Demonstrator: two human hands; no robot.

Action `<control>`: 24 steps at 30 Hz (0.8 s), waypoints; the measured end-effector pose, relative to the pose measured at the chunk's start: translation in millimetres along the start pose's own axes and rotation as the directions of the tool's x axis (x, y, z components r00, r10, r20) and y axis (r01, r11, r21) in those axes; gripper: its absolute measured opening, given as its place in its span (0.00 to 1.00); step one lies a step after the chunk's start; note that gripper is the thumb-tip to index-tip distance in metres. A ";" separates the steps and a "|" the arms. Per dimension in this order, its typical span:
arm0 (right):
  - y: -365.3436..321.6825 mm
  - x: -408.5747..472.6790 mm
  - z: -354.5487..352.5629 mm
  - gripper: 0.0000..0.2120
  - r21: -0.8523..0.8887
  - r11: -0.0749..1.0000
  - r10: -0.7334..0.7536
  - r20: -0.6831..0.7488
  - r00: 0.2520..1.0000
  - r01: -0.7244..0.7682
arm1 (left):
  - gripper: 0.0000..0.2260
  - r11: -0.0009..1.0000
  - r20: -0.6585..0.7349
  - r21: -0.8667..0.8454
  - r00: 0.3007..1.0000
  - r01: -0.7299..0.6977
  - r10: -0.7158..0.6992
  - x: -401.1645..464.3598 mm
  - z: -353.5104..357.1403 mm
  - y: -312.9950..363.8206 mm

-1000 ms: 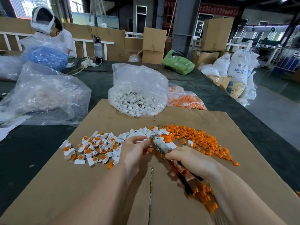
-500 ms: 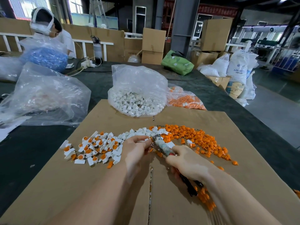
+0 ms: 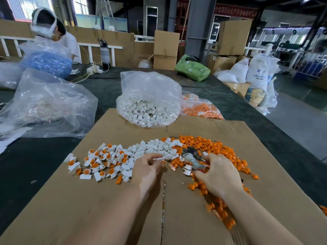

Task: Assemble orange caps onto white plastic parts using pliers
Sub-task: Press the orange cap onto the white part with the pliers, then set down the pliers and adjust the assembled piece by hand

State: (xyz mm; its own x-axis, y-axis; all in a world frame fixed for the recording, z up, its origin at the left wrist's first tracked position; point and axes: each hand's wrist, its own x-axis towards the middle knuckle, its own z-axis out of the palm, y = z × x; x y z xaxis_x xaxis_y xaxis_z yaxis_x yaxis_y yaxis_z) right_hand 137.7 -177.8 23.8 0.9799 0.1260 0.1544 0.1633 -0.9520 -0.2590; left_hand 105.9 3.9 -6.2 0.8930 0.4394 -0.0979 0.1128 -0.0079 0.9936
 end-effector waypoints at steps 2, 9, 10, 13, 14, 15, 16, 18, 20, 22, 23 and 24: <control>9.3 5.2 5.7 0.24 -0.098 0.995 0.006 -0.003 1.000 -0.007 | 0.09 0.988 0.040 0.149 0.999 -0.027 0.021 0.9 0.9 -3.1; 23.1 13.2 15.8 0.29 -0.216 0.976 0.017 -0.013 1.000 -0.020 | 0.05 0.970 0.043 0.231 0.997 -0.074 0.066 3.6 -0.5 -11.1; 23.7 12.5 17.3 0.30 -0.231 0.973 0.017 -0.010 1.000 -0.019 | 0.04 0.972 0.041 0.225 0.997 -0.074 0.066 4.1 -1.3 -12.0; 19.4 6.8 20.1 0.34 -0.322 0.946 0.019 -0.031 0.999 -0.028 | 0.07 0.975 0.056 0.208 0.996 -0.081 0.071 2.3 -3.0 -11.4; 15.1 4.2 19.9 0.33 -0.358 0.934 -0.002 -0.065 0.998 -0.021 | 0.08 0.976 0.058 0.203 0.996 -0.084 0.074 1.7 -3.2 -11.1; 9.3 0.8 19.2 0.31 -0.364 0.931 -0.041 -0.111 0.993 -0.002 | 0.08 0.975 0.060 0.202 0.995 -0.089 0.078 1.2 -3.2 -10.7; 2.4 -2.1 18.9 0.27 -0.329 0.943 -0.114 -0.175 0.978 0.051 | 0.08 0.974 0.065 0.204 0.994 -0.097 0.085 0.9 -3.3 -9.9; -12.5 -8.5 26.5 0.19 -0.199 0.950 -0.299 -0.354 0.886 0.241 | 0.09 0.974 0.079 0.196 0.992 -0.117 0.103 0.8 -3.2 -8.5; -30.1 -18.7 37.9 0.15 -0.114 0.902 -0.425 -0.419 0.803 0.417 | 0.10 0.972 0.094 0.189 0.987 -0.143 0.127 0.2 -3.4 -6.9; -42.1 -23.8 46.7 0.13 -0.028 0.870 -0.460 -0.405 0.790 0.492 | 0.10 0.964 0.110 0.198 0.982 -0.174 0.155 -0.7 -4.3 -5.9; -44.2 -24.7 51.2 0.11 0.023 0.869 -0.446 -0.400 0.801 0.495 | 0.10 0.961 0.122 0.206 0.979 -0.183 0.161 -1.7 -5.4 -5.3; -44.8 -24.5 54.3 0.09 0.072 0.872 -0.421 -0.396 0.816 0.485 | 0.10 0.960 0.137 0.211 0.978 -0.185 0.158 -2.7 -7.1 -5.3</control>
State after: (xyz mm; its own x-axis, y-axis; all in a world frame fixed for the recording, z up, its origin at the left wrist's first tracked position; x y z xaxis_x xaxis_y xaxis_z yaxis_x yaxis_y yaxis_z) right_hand 112.6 -123.0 -20.2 0.6855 0.3929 0.6130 0.6256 -0.7486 -0.2197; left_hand 99.7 9.1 -10.9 0.9507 0.3053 0.0540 0.0348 -0.2783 0.9599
